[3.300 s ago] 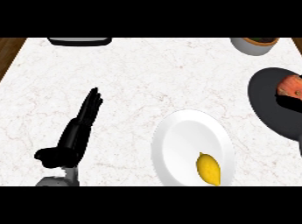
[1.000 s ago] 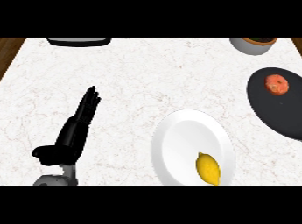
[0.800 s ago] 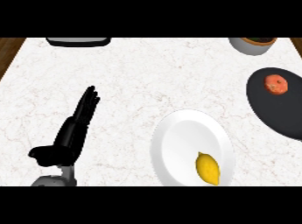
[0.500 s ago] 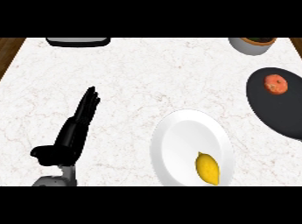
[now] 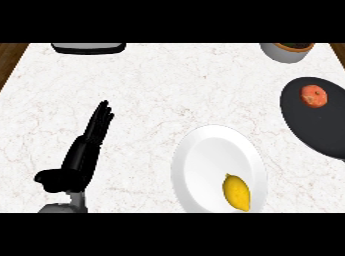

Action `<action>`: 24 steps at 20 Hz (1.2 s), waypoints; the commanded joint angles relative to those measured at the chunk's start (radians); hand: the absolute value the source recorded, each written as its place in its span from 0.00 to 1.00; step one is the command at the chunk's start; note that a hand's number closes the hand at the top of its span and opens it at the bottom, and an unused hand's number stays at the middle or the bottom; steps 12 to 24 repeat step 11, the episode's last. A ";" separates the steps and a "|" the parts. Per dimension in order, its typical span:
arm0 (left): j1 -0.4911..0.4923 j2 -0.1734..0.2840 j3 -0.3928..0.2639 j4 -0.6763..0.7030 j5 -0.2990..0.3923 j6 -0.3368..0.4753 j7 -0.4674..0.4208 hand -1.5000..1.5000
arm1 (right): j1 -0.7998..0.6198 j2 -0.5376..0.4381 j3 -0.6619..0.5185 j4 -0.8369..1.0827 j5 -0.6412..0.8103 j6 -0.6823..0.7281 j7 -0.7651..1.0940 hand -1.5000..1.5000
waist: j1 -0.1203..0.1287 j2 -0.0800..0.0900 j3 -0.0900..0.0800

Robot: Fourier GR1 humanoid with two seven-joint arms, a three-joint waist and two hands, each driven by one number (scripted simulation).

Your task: Pick the squash from the plate and place it in the pan

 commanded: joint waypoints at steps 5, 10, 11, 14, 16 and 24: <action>-0.001 -0.003 0.014 0.020 0.004 -0.017 -0.032 0.50 | 0.089 0.042 0.068 -0.136 -0.048 -0.014 0.025 0.00 | -0.004 -0.001 -0.001; 0.013 -0.014 0.004 0.067 -0.019 -0.012 -0.082 0.50 | 0.049 0.004 0.069 -0.064 -0.027 -0.109 -0.039 0.00 | 0.001 0.001 0.000; -0.020 0.005 0.036 0.009 0.007 -0.017 -0.013 0.50 | 0.067 0.013 0.069 -0.058 -0.037 -0.114 -0.064 0.00 | 0.001 0.001 0.000; -0.020 0.005 0.036 0.009 0.007 -0.017 -0.013 0.50 | 0.067 0.013 0.069 -0.058 -0.037 -0.114 -0.064 0.00 | 0.001 0.001 0.000; -0.020 0.005 0.036 0.009 0.007 -0.017 -0.013 0.50 | 0.067 0.013 0.069 -0.058 -0.037 -0.114 -0.064 0.00 | 0.001 0.001 0.000; -0.020 0.005 0.036 0.009 0.007 -0.017 -0.013 0.50 | 0.067 0.013 0.069 -0.058 -0.037 -0.114 -0.064 0.00 | 0.001 0.001 0.000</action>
